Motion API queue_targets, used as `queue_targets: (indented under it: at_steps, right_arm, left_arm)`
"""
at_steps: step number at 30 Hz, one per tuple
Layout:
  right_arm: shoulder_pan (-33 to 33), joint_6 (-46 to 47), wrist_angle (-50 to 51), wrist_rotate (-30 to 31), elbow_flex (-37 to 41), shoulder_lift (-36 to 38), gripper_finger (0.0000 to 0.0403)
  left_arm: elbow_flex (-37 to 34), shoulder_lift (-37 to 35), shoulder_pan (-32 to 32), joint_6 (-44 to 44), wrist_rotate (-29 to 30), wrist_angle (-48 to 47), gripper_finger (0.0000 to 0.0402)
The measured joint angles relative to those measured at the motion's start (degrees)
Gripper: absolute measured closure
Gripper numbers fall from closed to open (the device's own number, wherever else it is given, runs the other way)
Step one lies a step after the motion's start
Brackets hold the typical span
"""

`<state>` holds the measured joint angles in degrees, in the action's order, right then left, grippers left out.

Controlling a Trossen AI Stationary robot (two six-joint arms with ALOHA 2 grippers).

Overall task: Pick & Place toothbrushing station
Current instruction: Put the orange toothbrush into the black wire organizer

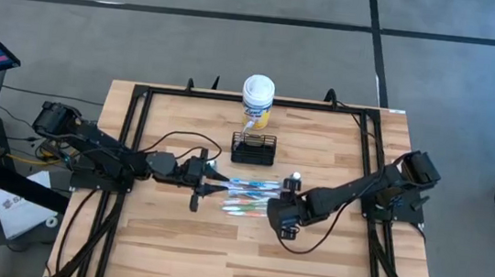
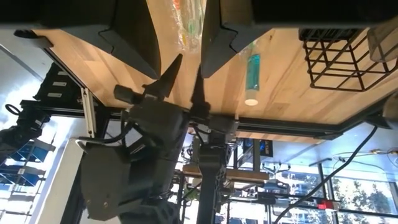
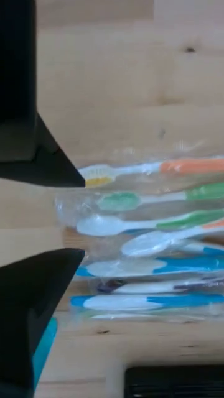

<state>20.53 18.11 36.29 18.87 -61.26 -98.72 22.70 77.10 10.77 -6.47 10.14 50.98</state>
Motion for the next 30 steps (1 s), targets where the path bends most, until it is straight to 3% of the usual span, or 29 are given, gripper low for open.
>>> queue_targets:
  at_steps: [6, 12, 22, 30]
  right_arm:
    - [-0.6, 1.0, -0.9, 0.0, 0.6, 0.0, 0.0186]
    - [-0.8, 1.0, -1.3, 0.2, 0.6, 0.0, 0.0177]
    - [-1.2, 0.1, -1.0, -2.9, 0.7, -5.8, 0.0212]
    - [-1.5, -0.7, -1.9, -2.7, 0.3, -5.6, 0.0276]
  left_arm:
    - [0.0, 0.0, 0.1, 0.0, 0.0, 0.0, 0.0293]
    - [0.0, 0.0, 0.1, 0.1, 0.0, 0.0, 0.0293]
    - [0.0, 0.0, 0.1, 0.1, 0.0, 0.0, 0.0293]
    - [0.0, 0.0, 0.1, 0.1, 0.0, -0.8, 0.0293]
